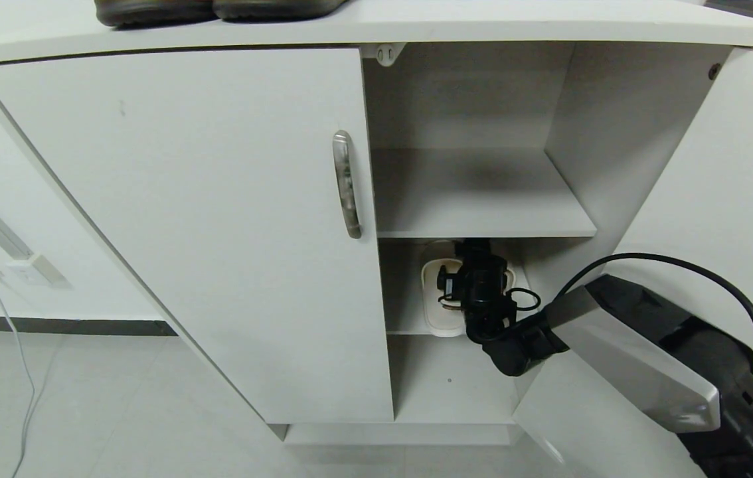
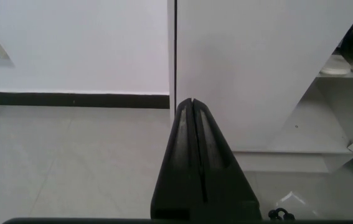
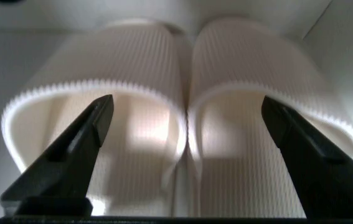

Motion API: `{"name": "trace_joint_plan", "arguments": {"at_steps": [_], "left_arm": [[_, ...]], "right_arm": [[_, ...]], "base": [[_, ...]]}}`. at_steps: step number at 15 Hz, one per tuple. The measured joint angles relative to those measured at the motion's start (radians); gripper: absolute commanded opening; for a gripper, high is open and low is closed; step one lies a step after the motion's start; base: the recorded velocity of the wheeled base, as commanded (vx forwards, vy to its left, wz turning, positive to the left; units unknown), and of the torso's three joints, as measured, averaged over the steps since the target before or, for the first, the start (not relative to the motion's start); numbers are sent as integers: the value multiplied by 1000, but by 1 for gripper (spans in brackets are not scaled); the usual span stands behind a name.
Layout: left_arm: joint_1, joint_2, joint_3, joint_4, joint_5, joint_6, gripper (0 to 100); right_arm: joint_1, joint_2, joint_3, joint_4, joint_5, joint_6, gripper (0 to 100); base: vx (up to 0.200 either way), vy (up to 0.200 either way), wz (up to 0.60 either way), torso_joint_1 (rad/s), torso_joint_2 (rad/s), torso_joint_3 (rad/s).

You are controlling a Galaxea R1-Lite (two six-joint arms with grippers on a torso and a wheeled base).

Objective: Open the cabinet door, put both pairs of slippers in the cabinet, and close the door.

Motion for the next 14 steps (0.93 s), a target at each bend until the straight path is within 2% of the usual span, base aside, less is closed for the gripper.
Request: {"name": "trace_joint_plan", "arguments": {"at_steps": [4,6,10,14], "left_arm": [[0,0,0,0,-1,-4,0],[0,0,0,0,-1,-4,0],[0,0,0,0,-1,-3,0],[0,0,0,0,-2,-4,0]], "right_arm": [[18,-71,146,-81,-1,-1,100],[37,-129,259,-144,-2,-1,100],[101,-278,543,-287,-5,-4,100],[214,-447,861,-419,-13,-5,100]], "base": [[0,0,0,0,0,0],[0,0,0,0,0,0],[0,0,0,0,0,0],[0,0,0,0,0,0]]}}
